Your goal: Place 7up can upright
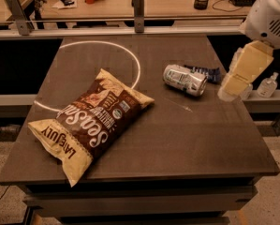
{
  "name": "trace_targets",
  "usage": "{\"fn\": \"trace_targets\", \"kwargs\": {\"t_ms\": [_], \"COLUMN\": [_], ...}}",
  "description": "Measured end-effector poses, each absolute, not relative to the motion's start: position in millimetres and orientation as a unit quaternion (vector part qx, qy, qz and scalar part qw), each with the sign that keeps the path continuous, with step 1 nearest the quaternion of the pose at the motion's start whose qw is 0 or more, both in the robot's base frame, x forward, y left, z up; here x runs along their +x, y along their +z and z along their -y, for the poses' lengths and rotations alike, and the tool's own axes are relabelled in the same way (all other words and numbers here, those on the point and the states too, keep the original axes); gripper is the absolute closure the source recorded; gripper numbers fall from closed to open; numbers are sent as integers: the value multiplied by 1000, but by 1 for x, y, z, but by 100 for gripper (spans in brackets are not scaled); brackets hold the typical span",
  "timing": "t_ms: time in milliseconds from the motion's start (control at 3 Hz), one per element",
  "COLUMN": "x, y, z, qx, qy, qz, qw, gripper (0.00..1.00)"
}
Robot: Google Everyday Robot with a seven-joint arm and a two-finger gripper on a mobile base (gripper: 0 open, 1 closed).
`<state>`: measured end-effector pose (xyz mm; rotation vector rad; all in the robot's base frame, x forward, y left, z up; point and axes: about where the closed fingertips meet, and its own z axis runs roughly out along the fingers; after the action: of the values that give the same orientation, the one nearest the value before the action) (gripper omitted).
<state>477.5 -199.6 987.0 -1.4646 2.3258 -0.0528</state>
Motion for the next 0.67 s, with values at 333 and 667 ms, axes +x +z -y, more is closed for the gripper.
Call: {"fn": "trace_targets", "kwargs": {"t_ms": [333, 667], "x": [509, 541], "y": [987, 976], "z": [181, 160], "qx": [-492, -475], "qy": [-13, -7], "qz": [-848, -860], "qw": [197, 187], "gripper": [0, 0]}}
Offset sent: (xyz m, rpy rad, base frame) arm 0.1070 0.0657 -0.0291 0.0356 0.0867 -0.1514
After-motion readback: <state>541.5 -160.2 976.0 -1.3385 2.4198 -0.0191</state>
